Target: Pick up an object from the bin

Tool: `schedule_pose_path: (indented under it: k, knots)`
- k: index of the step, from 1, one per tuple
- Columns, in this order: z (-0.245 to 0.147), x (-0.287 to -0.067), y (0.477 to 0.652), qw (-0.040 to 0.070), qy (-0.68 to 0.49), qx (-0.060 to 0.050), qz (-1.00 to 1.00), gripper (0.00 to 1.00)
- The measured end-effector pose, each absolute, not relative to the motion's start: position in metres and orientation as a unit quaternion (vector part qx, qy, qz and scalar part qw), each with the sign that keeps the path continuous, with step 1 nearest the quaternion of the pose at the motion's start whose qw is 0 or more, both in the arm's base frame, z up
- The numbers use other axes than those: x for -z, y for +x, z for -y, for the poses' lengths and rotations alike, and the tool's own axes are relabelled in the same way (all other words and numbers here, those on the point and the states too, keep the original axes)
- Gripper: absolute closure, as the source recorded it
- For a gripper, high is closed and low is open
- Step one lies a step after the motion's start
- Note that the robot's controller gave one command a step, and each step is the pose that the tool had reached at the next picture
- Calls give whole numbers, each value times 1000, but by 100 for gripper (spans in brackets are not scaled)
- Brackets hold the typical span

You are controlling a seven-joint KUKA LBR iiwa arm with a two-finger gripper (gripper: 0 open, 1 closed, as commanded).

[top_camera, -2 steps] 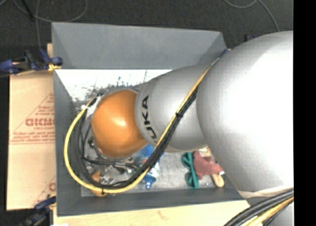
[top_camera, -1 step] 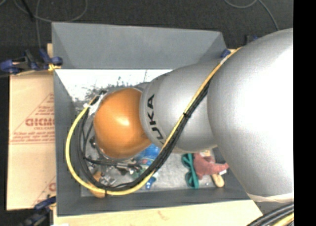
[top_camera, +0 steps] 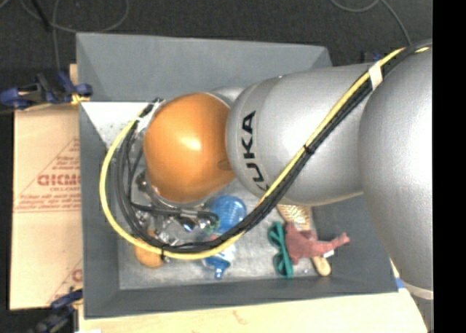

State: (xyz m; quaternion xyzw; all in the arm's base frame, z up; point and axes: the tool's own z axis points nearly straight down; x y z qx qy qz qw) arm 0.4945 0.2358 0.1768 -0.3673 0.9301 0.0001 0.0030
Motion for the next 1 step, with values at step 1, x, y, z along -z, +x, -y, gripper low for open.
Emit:
schedule_pose_path:
  k: [1]
  knots:
    - [-224,-202,480,1,-345,-1,-939,100]
